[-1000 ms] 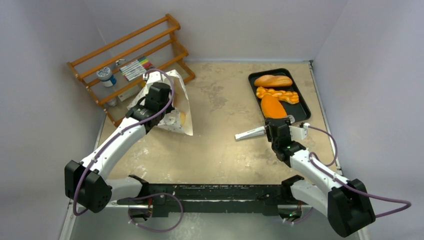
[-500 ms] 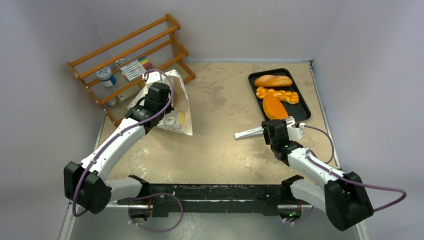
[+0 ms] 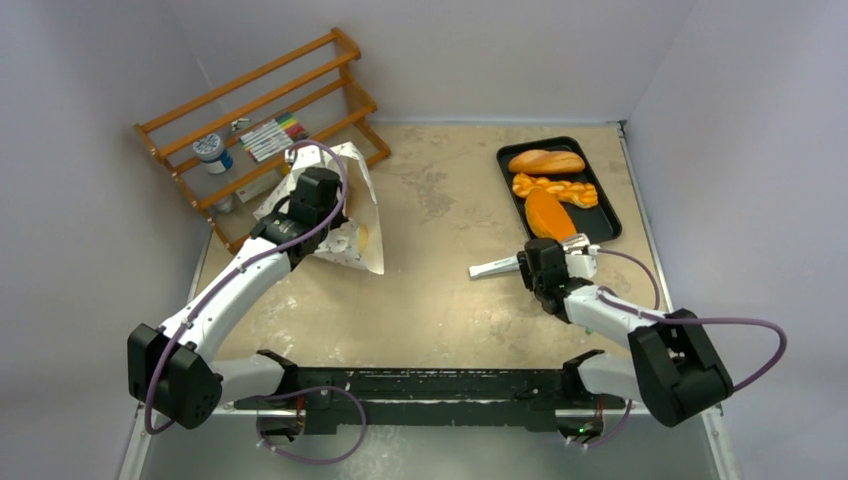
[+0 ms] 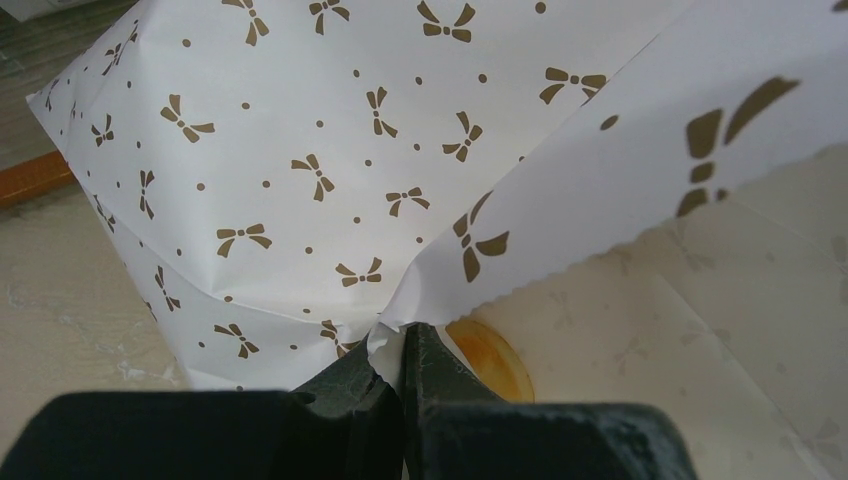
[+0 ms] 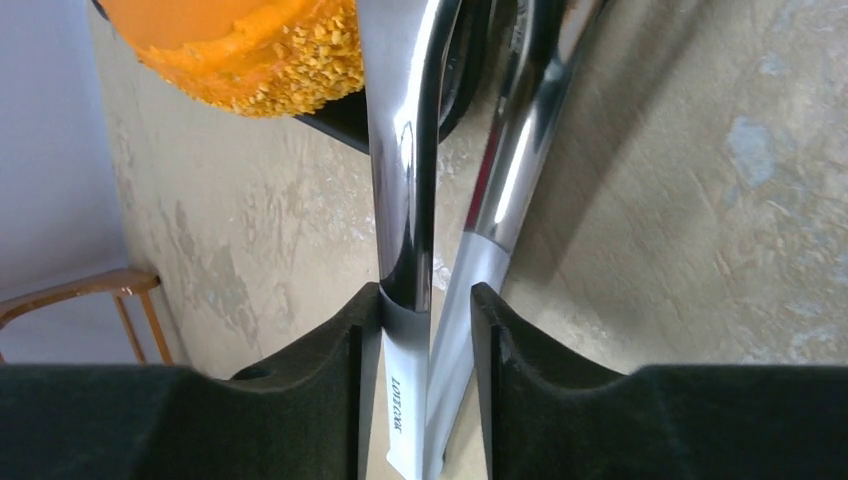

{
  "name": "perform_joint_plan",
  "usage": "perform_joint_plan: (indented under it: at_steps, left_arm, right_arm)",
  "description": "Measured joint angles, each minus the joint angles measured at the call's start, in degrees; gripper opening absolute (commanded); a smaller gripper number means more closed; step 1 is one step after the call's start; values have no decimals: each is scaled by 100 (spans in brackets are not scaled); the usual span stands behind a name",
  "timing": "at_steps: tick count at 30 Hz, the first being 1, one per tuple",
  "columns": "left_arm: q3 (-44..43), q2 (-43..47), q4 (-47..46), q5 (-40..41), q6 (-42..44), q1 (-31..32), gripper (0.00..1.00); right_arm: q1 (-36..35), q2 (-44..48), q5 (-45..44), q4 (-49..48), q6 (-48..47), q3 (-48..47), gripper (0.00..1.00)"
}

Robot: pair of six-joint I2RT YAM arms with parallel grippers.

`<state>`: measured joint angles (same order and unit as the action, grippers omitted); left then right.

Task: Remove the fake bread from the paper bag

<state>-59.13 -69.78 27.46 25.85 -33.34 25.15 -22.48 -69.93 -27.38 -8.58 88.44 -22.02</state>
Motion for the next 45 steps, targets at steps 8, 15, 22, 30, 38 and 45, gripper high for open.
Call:
perform_joint_plan:
  at_steps: [8,15,22,30,38,45]
  left_arm:
    - [0,0,-2,7,0,0,0]
    - [0,0,2,9,2,0,0]
    - [0,13,72,-17,2,0,0]
    - [50,343,177,-57,-2,0,0]
    - [50,439,330,-52,-4,0,0]
    - [50,503,396,-20,0,0,0]
  right_arm:
    - [-2,39,-20,-186,-131,-57,3]
    - [-153,688,-57,232,-195,-52,0]
    - [-831,1453,-350,896,-243,-50,0]
    - [-1895,723,-643,1572,-754,-809,0]
    - [-2448,-1276,-542,1700,-2337,-2669,0]
    - [-2673,-3185,-101,1893,-3740,-4094,3]
